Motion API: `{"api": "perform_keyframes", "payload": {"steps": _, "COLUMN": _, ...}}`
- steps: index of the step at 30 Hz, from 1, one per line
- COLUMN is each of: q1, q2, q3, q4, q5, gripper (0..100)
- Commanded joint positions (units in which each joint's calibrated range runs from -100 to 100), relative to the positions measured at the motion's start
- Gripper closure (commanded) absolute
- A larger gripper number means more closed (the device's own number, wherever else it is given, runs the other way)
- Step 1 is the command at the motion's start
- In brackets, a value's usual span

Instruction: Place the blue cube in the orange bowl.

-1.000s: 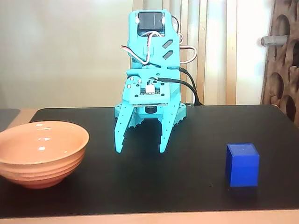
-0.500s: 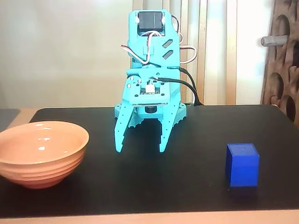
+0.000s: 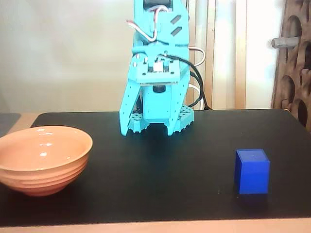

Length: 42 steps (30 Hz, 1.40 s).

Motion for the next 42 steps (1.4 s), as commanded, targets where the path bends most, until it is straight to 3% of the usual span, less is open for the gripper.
{"api": "perform_keyframes", "payload": {"steps": 1, "q1": -1.5, "q2": 8.8, "q3": -15.1, "q4": 3.5, "q5": 0.3, "gripper": 73}}
{"api": "perform_keyframes", "payload": {"steps": 21, "q1": -10.6, "q2": 22.7, "q3": -35.1, "q4": 6.1, "q5": -0.4, "gripper": 73}}
{"api": "perform_keyframes", "payload": {"steps": 42, "q1": -30.3, "q2": 26.6, "q3": -36.0, "q4": -1.3, "q5": -9.8, "gripper": 73}}
